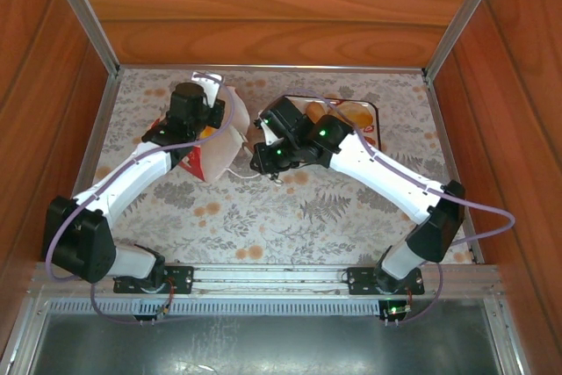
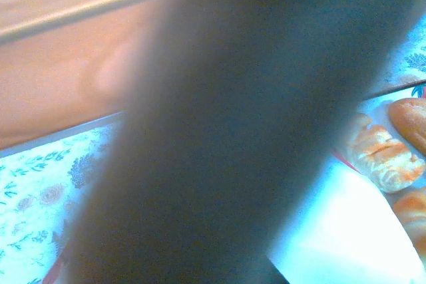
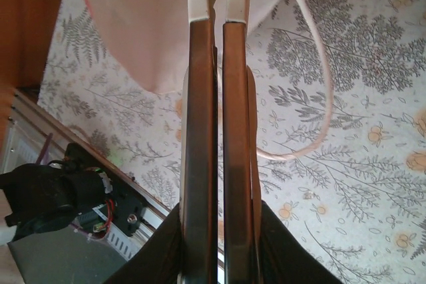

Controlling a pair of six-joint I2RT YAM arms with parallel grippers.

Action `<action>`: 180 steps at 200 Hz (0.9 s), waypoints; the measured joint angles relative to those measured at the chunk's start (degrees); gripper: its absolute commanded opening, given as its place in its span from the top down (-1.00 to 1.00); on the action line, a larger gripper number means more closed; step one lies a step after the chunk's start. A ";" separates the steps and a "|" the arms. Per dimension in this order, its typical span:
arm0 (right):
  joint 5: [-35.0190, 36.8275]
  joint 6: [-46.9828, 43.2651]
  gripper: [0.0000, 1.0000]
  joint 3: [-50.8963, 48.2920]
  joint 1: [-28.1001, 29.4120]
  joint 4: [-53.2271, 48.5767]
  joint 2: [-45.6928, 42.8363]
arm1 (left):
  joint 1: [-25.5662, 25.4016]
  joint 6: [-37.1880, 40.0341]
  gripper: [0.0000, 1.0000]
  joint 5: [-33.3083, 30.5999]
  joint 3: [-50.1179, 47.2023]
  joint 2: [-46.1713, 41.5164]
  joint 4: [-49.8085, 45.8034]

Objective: Take the fake bread out of the paper bag

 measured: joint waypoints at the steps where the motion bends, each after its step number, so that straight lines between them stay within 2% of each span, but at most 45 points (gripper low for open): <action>1: 0.00 0.02 0.51 0.11 0.00 0.00 0.00 | -0.02 -0.02 1.00 0.00 0.00 0.00 0.00; 36: 0.33 0.09 0.42 3.13 -0.02 0.59 1.33 | -1.03 -0.07 1.00 -0.81 0.42 0.42 -0.11; 72: 2.93 0.50 0.40 8.02 -0.15 0.35 8.72 | -2.69 0.09 1.00 -3.23 0.98 0.79 -0.15; 98: 3.85 1.40 0.36 7.82 -0.44 0.02 12.09 | -4.07 0.72 1.00 -5.16 0.98 0.83 -0.17; 180: 2.08 3.65 0.28 6.51 -3.63 3.26 13.97 | -7.72 7.78 1.00 -12.72 5.44 4.28 -3.13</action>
